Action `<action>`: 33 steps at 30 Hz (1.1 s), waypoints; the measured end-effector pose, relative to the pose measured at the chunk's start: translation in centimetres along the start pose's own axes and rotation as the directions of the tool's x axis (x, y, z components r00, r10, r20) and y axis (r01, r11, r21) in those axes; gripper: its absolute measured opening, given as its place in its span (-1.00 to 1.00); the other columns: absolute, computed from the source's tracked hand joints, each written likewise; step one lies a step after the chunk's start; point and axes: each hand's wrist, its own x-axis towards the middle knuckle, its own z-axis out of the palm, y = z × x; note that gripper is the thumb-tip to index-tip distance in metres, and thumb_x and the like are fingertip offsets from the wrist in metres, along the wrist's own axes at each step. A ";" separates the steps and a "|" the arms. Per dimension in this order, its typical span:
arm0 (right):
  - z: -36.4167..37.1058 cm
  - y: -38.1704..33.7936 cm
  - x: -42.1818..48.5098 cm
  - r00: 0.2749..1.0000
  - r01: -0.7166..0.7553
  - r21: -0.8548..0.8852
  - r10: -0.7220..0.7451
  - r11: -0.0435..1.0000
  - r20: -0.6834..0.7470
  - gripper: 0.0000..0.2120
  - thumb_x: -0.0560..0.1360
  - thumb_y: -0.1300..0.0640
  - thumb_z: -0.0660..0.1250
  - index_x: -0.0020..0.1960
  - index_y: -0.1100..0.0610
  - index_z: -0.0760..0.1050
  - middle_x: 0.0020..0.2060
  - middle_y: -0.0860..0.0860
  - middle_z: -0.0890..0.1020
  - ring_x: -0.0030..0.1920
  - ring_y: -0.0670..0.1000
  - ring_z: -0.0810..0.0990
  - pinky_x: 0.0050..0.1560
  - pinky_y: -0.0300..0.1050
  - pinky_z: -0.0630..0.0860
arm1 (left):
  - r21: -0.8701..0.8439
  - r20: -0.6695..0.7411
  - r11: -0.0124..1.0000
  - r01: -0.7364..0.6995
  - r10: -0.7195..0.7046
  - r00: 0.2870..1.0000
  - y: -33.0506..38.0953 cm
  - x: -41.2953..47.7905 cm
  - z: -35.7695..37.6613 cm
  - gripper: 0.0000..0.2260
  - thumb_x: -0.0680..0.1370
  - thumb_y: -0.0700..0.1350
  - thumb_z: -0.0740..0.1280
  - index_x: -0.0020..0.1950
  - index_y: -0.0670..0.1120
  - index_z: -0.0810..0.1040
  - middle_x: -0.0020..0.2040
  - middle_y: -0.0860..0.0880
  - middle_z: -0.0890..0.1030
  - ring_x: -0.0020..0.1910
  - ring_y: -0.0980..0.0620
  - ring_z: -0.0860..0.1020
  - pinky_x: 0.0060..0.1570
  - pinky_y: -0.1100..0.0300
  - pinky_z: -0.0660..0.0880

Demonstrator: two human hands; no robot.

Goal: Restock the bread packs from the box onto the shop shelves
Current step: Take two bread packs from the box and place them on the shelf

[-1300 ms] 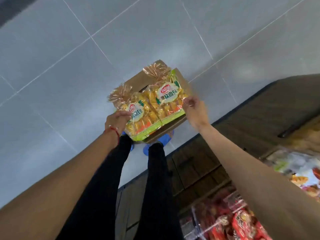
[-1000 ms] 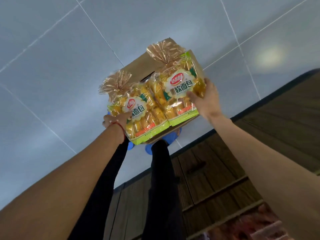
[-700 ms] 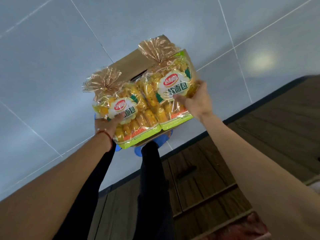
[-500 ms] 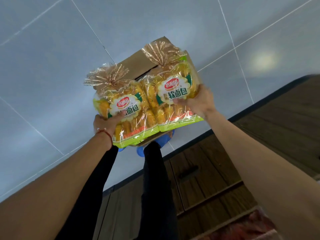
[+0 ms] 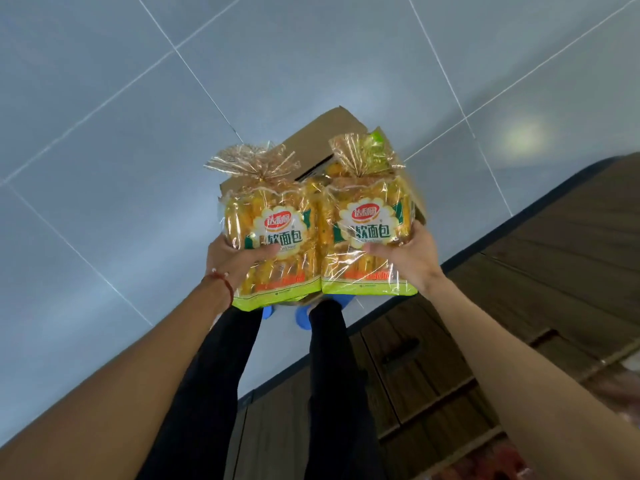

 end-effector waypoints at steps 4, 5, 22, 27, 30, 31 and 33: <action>1.3 -1.9 -4.7 0.999 0.036 0.099 -0.033 0.994 -0.026 -0.25 0.24 0.02 0.71 0.33 0.01 0.44 0.11 -0.10 0.72 0.14 -0.03 0.69 0.23 0.13 0.63 | -0.003 0.042 0.999 -0.055 0.055 0.998 2.4 -3.2 -4.6 -0.61 0.23 -0.14 0.66 0.00 0.00 0.64 -0.05 -0.03 0.72 -0.11 -0.02 0.70 -0.15 0.19 0.62; 1.5 -2.7 -6.0 0.998 0.045 0.119 -0.040 0.992 -0.039 -0.27 0.27 0.05 0.71 0.34 0.00 0.44 0.11 -0.11 0.72 0.14 -0.07 0.68 0.23 0.08 0.62 | -0.011 0.052 0.997 -0.075 0.075 0.996 3.0 -4.2 -5.9 -0.63 0.24 -0.15 0.65 -0.02 0.00 0.63 -0.05 -0.02 0.72 -0.12 -0.02 0.69 -0.21 0.24 0.59; 2.7 -19.1 -27.7 0.921 0.390 0.193 -0.381 0.901 -0.082 -0.22 0.14 -0.09 0.74 0.28 -0.12 0.48 0.12 -0.12 0.72 0.15 -0.06 0.69 0.22 0.10 0.64 | -0.213 -0.102 0.889 -0.405 0.392 0.914 6.9 -25.0 -24.5 -0.58 0.28 -0.19 0.63 0.00 0.10 0.56 -0.08 0.15 0.67 -0.17 0.19 0.66 -0.31 0.32 0.58; 2.5 -21.7 -33.9 0.867 0.497 0.203 -0.494 0.844 -0.066 -0.30 0.24 0.05 0.72 0.29 -0.06 0.48 0.10 -0.11 0.71 0.10 -0.06 0.71 0.05 -0.04 0.70 | -0.199 -0.198 0.839 -0.506 0.471 0.859 6.2 -31.4 -28.9 -0.49 0.25 -0.15 0.65 0.15 -0.04 0.60 -0.01 0.03 0.71 -0.05 0.02 0.69 -0.12 0.10 0.64; 2.2 -23.8 -37.1 0.833 0.546 0.230 -0.552 0.805 -0.043 -0.34 0.22 0.08 0.72 0.21 -0.13 0.50 0.04 -0.13 0.73 0.04 -0.06 0.74 -0.02 -0.03 0.72 | -0.203 -0.262 0.802 -0.562 0.508 0.820 6.9 -35.0 -31.4 -0.48 0.26 -0.14 0.64 0.18 -0.05 0.59 -0.02 0.05 0.71 -0.06 0.04 0.70 -0.18 0.17 0.64; 2.1 -24.7 -38.0 0.822 0.560 0.234 -0.568 0.795 -0.035 -0.34 0.21 0.07 0.73 0.20 -0.14 0.50 0.03 -0.14 0.73 0.04 -0.05 0.74 -0.01 0.01 0.72 | -0.201 -0.281 0.785 -0.586 0.526 0.802 7.3 -36.0 -32.1 -0.50 0.27 -0.15 0.64 0.17 -0.05 0.59 -0.04 0.07 0.71 -0.08 0.08 0.69 -0.22 0.23 0.62; 2.0 -26.7 -39.7 0.794 0.596 0.248 -0.607 0.764 -0.038 -0.36 0.21 0.05 0.73 0.19 -0.16 0.50 0.04 -0.16 0.73 0.05 -0.05 0.74 0.02 0.09 0.72 | -0.211 -0.329 0.756 -0.619 0.542 0.773 8.3 -37.7 -33.6 -0.50 0.28 -0.16 0.63 0.18 -0.05 0.58 -0.04 0.10 0.69 -0.09 0.12 0.67 -0.18 0.22 0.63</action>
